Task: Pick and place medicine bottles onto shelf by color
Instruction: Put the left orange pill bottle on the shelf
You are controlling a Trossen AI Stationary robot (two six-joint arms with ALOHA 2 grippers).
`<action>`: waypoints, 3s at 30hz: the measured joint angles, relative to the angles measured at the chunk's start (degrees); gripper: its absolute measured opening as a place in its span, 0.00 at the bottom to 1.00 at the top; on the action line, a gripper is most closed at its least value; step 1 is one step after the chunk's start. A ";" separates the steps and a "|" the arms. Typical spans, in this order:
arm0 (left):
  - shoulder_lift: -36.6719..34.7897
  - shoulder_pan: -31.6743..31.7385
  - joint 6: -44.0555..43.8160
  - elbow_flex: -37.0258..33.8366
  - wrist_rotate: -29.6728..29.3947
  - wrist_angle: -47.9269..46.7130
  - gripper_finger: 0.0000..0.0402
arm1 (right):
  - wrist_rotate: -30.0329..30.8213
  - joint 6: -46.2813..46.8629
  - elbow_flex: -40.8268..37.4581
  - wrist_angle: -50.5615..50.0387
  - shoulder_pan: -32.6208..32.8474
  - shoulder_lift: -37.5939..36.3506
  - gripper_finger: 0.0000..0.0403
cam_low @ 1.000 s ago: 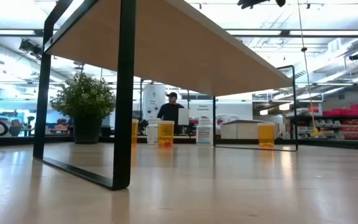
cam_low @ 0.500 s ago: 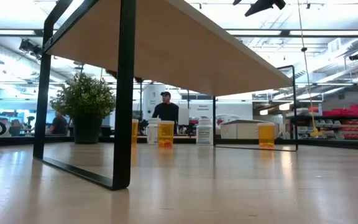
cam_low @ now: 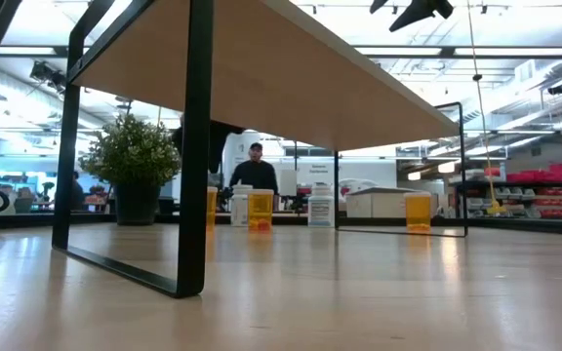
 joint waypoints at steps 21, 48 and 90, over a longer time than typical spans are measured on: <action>5.43 -4.16 0.92 -0.02 -6.10 0.40 0.83 | -0.20 0.00 -0.02 -0.89 0.00 0.00 0.75; 5.37 -4.47 1.66 4.00 -5.42 -9.48 0.60 | -0.20 -0.02 -0.04 -0.92 0.00 0.00 0.75; 5.32 -4.92 -0.07 -1.85 -6.08 -4.54 0.95 | -10.25 -0.31 -0.04 -10.63 0.00 0.00 0.75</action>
